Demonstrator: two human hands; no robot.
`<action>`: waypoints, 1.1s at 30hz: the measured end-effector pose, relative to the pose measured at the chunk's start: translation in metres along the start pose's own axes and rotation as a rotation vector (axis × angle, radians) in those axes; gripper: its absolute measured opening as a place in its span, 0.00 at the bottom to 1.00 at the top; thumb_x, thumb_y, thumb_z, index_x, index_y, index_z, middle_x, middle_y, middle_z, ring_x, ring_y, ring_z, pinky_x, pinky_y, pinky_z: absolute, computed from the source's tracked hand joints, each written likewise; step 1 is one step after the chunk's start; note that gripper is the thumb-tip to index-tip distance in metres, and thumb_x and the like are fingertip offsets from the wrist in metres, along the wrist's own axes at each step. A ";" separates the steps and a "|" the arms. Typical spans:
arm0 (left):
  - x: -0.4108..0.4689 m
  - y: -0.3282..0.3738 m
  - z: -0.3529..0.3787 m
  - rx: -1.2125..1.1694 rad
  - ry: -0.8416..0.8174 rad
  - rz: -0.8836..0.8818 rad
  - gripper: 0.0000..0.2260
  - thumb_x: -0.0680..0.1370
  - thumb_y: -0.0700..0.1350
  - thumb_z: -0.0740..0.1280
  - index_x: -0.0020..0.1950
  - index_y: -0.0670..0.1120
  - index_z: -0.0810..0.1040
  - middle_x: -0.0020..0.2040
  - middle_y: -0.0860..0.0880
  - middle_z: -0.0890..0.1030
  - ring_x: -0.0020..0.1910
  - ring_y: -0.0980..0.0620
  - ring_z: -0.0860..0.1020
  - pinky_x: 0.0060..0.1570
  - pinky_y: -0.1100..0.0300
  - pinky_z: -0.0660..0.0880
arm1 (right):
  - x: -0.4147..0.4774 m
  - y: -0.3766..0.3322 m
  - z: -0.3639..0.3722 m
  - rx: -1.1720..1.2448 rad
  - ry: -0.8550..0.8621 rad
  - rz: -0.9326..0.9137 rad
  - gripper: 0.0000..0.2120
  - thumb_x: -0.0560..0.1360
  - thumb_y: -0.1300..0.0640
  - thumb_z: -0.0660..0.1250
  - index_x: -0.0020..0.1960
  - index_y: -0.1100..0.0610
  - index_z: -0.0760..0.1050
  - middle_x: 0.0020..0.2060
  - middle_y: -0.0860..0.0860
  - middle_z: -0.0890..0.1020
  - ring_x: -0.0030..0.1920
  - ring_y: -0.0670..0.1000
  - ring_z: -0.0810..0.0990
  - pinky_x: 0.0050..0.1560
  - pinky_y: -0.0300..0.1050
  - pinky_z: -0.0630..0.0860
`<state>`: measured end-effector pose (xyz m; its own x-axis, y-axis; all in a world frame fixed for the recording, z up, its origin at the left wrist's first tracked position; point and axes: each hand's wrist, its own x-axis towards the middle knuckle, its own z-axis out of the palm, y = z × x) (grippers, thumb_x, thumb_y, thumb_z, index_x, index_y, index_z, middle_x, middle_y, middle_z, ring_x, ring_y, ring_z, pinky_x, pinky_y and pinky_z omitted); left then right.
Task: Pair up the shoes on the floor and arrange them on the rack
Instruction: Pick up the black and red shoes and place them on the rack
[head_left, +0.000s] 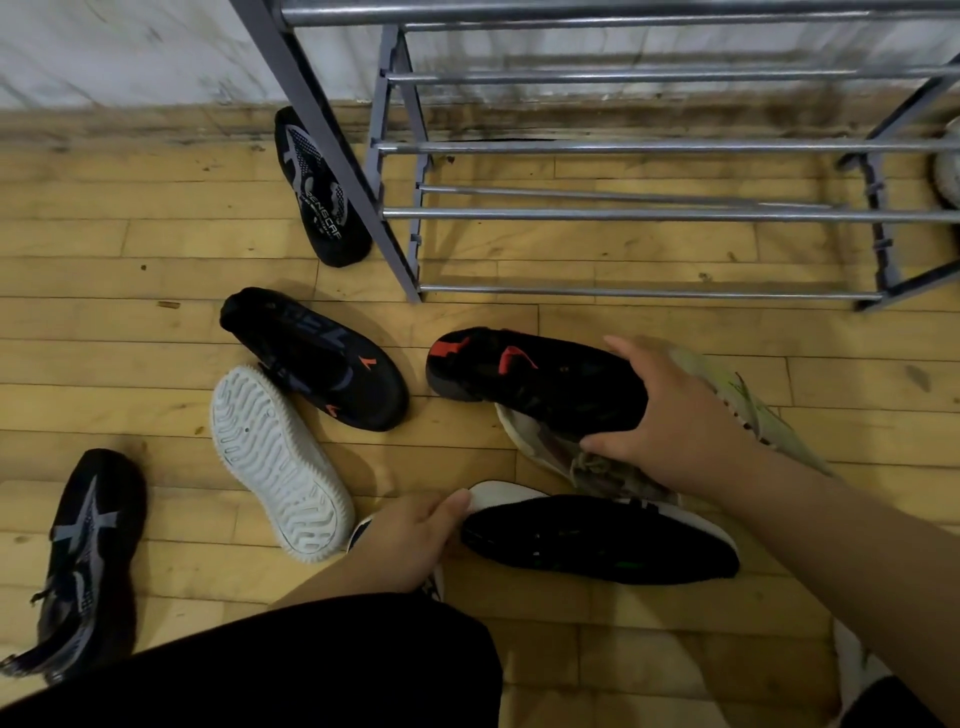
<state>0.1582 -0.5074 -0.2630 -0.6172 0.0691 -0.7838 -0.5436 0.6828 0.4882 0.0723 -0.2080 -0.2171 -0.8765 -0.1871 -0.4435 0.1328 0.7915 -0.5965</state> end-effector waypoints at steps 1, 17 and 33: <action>0.000 -0.001 -0.002 -0.007 0.011 0.010 0.19 0.84 0.63 0.58 0.51 0.53 0.83 0.44 0.51 0.85 0.46 0.52 0.83 0.55 0.47 0.79 | -0.001 -0.001 0.000 0.006 0.008 -0.004 0.51 0.65 0.38 0.80 0.80 0.39 0.56 0.71 0.45 0.72 0.68 0.49 0.72 0.66 0.46 0.73; -0.020 0.025 -0.092 0.281 0.519 0.364 0.35 0.78 0.61 0.70 0.82 0.56 0.61 0.76 0.51 0.66 0.75 0.51 0.64 0.75 0.49 0.65 | -0.007 -0.091 -0.005 -0.042 -0.017 -0.258 0.46 0.66 0.41 0.79 0.77 0.34 0.58 0.61 0.30 0.68 0.57 0.33 0.66 0.48 0.24 0.64; -0.132 -0.089 -0.125 0.088 0.830 0.123 0.26 0.81 0.57 0.67 0.79 0.56 0.66 0.69 0.60 0.72 0.67 0.62 0.68 0.66 0.63 0.65 | 0.018 -0.247 0.064 -0.047 -0.270 -0.660 0.39 0.65 0.47 0.79 0.71 0.34 0.65 0.60 0.34 0.74 0.56 0.35 0.71 0.50 0.27 0.70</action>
<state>0.2169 -0.6685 -0.1546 -0.9055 -0.3870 -0.1742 -0.4204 0.7619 0.4928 0.0537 -0.4437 -0.1204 -0.6211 -0.7684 -0.1541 -0.4112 0.4869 -0.7706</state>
